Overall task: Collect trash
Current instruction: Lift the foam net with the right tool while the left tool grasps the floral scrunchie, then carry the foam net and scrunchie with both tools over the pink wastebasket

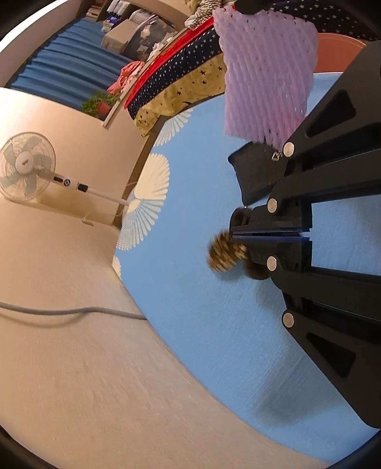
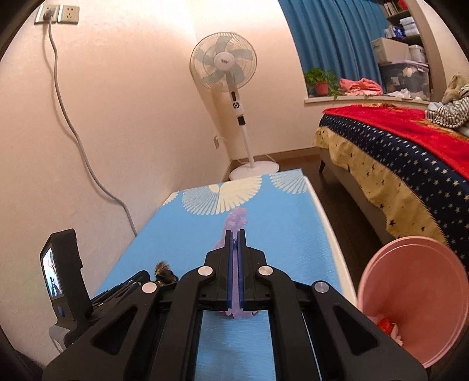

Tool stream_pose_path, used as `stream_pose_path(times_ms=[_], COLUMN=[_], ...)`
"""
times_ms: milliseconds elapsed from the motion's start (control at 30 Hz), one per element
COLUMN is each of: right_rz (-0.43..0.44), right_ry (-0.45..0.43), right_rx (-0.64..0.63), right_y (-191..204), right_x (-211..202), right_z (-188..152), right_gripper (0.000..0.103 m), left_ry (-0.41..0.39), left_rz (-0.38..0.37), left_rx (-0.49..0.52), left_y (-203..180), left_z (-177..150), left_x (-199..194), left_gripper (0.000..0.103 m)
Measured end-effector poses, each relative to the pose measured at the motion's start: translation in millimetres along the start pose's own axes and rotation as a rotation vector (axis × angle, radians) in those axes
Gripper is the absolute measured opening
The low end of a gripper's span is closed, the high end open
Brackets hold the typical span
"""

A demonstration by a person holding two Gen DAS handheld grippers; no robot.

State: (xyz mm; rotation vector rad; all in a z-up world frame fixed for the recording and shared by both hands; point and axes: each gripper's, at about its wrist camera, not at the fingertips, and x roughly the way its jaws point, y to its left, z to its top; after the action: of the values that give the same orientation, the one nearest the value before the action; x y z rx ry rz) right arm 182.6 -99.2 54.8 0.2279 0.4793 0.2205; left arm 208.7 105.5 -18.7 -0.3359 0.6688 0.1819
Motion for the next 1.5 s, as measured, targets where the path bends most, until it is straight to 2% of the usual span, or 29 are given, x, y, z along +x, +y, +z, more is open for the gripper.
stream_pose_path(times_ms=[167, 533, 700, 767, 833, 900, 933, 1067, 1100, 1167, 1267, 1500], right_rz=[-0.023, -0.109, -0.126, -0.129, -0.128, -0.124, -0.124, -0.121, -0.122, -0.125, -0.126, -0.145], right_ry=[-0.041, -0.102, -0.113, -0.116, -0.114, -0.116, -0.117, -0.11, -0.109, -0.108, -0.106, -0.111], right_rx=[0.012, 0.033, 0.039, 0.032, 0.039, 0.036, 0.03, 0.034, 0.032, 0.03, 0.04, 0.033], right_y=[-12, -44, -56, -59, -62, -65, -65, -70, -71, -75, -80, -90], right_x=[-26, -80, -98, -105, -110, -116, -118, -123, -124, -126, -129, -136], right_z=[8, 18, 17, 15, 14, 12, 11, 9, 8, 7, 4, 0], right_gripper=[0.003, 0.003, 0.003, 0.003, 0.003, 0.003, 0.003, 0.003, 0.003, 0.003, 0.003, 0.003], left_ry=[-0.005, -0.049, -0.037, -0.007, 0.007, 0.034, 0.051, 0.142, 0.157, 0.175, 0.146, 0.104], left_rz=[-0.028, -0.122, -0.168, -0.144, -0.103, -0.051, -0.034, -0.081, -0.097, -0.126, -0.131, -0.142], left_rx=[-0.008, 0.089, 0.098, 0.102, 0.089, 0.051, 0.039, -0.013, -0.019, -0.026, 0.009, 0.091], left_y=[1, -21, -22, -20, -14, -4, -1, 4, 4, 3, -4, -20], left_z=[-3, -7, -10, -14, -20, -32, -37, -57, -60, -65, -65, -64], left_x=[-12, -49, -57, -51, -44, -34, -29, -8, -6, -3, -10, -26], left_gripper=[0.001, 0.0, 0.0, 0.0, 0.009, 0.052, 0.055, 0.053, 0.041, 0.029, 0.005, 0.005])
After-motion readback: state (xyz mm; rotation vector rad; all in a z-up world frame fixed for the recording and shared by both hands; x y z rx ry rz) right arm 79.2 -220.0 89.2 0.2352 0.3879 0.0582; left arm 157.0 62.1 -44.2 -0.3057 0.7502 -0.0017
